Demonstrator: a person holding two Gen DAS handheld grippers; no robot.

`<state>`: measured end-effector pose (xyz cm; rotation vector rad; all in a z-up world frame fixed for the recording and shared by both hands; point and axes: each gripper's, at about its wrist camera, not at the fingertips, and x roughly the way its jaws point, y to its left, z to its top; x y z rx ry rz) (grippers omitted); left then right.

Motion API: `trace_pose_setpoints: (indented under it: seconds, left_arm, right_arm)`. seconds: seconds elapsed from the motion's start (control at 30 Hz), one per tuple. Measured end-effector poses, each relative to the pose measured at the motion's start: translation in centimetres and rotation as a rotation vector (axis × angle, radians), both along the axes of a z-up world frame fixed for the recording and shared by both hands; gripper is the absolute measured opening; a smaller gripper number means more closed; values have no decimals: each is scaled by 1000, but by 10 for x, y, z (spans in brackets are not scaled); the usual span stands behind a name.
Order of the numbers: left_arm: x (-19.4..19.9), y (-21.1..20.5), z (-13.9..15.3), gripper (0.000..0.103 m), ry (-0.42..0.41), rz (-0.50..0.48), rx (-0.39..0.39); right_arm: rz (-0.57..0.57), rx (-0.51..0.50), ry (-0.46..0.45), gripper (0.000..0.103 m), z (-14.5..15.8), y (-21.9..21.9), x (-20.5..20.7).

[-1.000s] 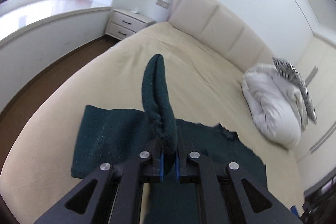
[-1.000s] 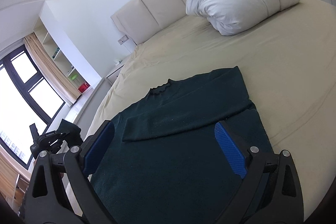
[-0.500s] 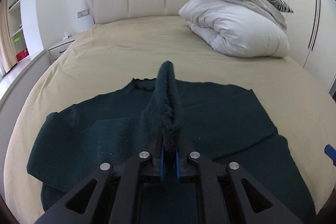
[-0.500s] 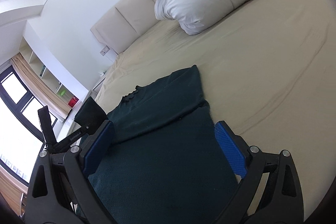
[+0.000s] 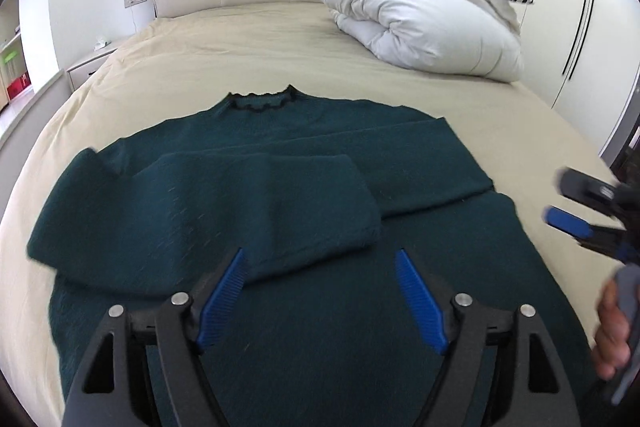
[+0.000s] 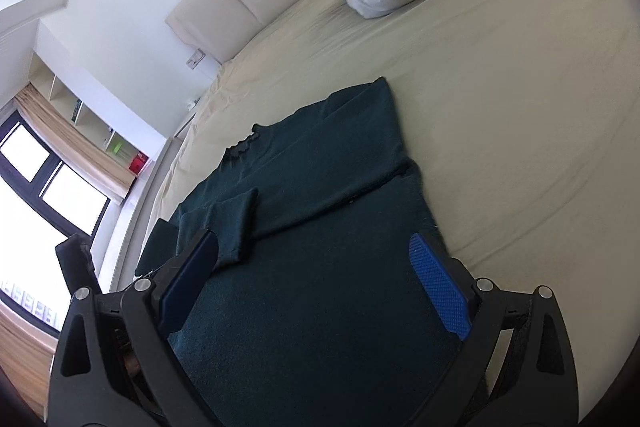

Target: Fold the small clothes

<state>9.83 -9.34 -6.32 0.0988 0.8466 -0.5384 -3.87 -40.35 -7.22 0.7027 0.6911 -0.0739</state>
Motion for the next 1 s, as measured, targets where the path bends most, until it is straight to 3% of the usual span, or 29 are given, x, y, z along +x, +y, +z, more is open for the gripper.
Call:
trace_pose_setpoints:
  seconds: [0.2, 0.3, 0.37, 0.5, 0.57, 0.67, 0.77, 0.87, 1.0]
  left_arm:
    - [3, 83, 19, 79, 10, 111, -137]
    - [14, 122, 19, 79, 14, 195, -179]
    - [19, 145, 18, 79, 18, 236, -196]
    - [23, 176, 15, 79, 13, 286, -230]
    - [25, 185, 13, 79, 12, 306, -245]
    - [27, 196, 10, 78, 24, 326, -272]
    - [28, 201, 9, 78, 22, 339, -284]
    - [31, 207, 12, 78, 20, 354, -301]
    - [41, 211, 20, 78, 6, 364, -310]
  right_arm:
    - [175, 37, 71, 94, -7, 39, 84]
    - [248, 62, 109, 79, -18, 59, 127]
    - [261, 57, 136, 76, -25, 70, 149]
    - [272, 14, 243, 59, -45, 89, 187]
    - [276, -23, 292, 51, -55, 98, 198]
    - [272, -47, 303, 48, -57, 101, 204]
    - [303, -75, 309, 20, -56, 107, 210]
    - [320, -152, 296, 7, -46, 113, 209]
    - [340, -221, 226, 7, -14, 116, 201]
